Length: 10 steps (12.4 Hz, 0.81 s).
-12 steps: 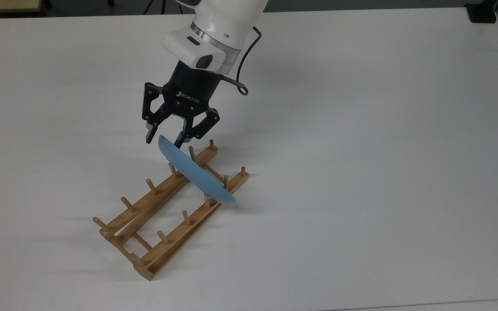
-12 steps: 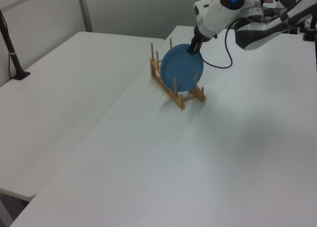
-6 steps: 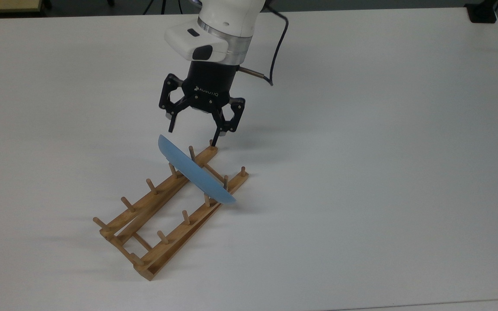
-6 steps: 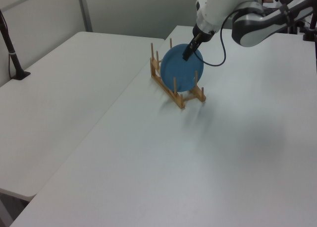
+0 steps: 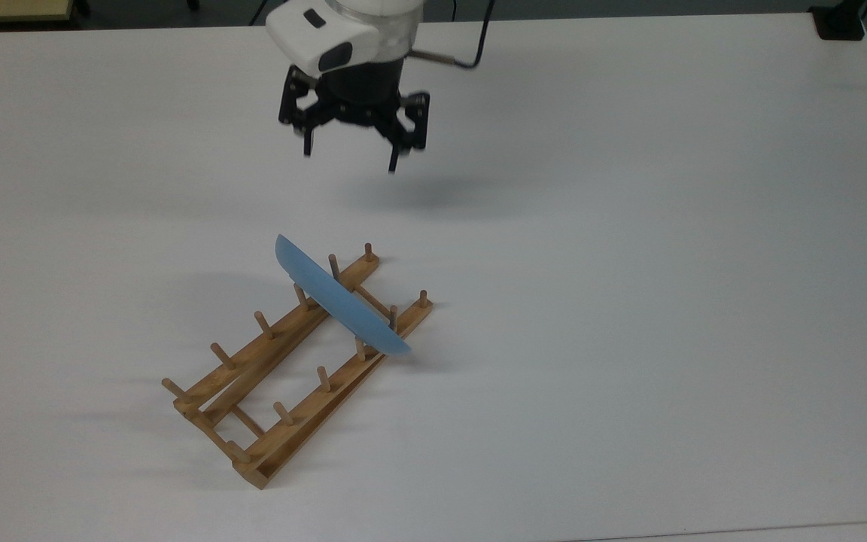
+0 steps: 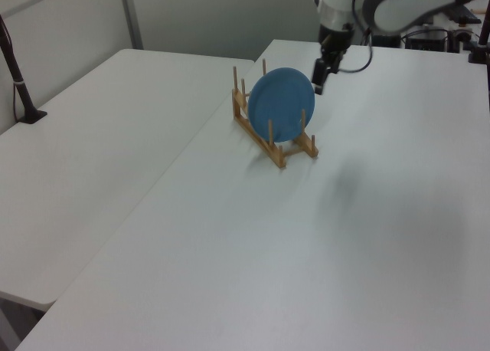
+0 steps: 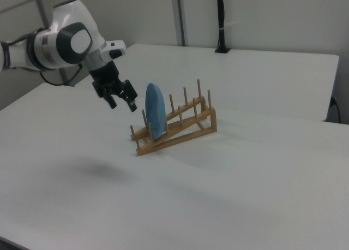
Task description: Place plate in plate rack
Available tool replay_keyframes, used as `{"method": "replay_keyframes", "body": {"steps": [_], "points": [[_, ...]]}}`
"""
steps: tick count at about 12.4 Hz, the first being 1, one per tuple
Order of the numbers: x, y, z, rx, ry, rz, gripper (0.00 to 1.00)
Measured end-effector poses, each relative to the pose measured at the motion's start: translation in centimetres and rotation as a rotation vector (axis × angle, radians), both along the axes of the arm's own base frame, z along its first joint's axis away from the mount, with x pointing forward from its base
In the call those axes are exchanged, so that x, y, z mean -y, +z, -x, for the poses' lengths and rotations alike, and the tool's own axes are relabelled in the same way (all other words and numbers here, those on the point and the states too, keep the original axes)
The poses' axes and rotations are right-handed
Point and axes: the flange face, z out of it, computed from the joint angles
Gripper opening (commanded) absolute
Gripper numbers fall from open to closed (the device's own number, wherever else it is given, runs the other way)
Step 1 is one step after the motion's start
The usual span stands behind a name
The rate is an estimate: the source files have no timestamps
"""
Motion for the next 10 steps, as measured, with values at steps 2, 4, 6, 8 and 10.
{"method": "replay_keyframes", "body": {"steps": [2,4,6,8,10], "points": [[0.3,0.8,1.6,-0.099,0.029,-0.051,1.0],[0.5,1.8,3.0,-0.155,0.024,-0.08,1.0],[2.1,2.3,3.3,-0.159,-0.007,-0.097,1.0],[4.3,2.4,3.2,-0.155,-0.05,-0.101,1.0],[6.5,2.8,3.2,-0.147,-0.092,-0.104,1.0]]}}
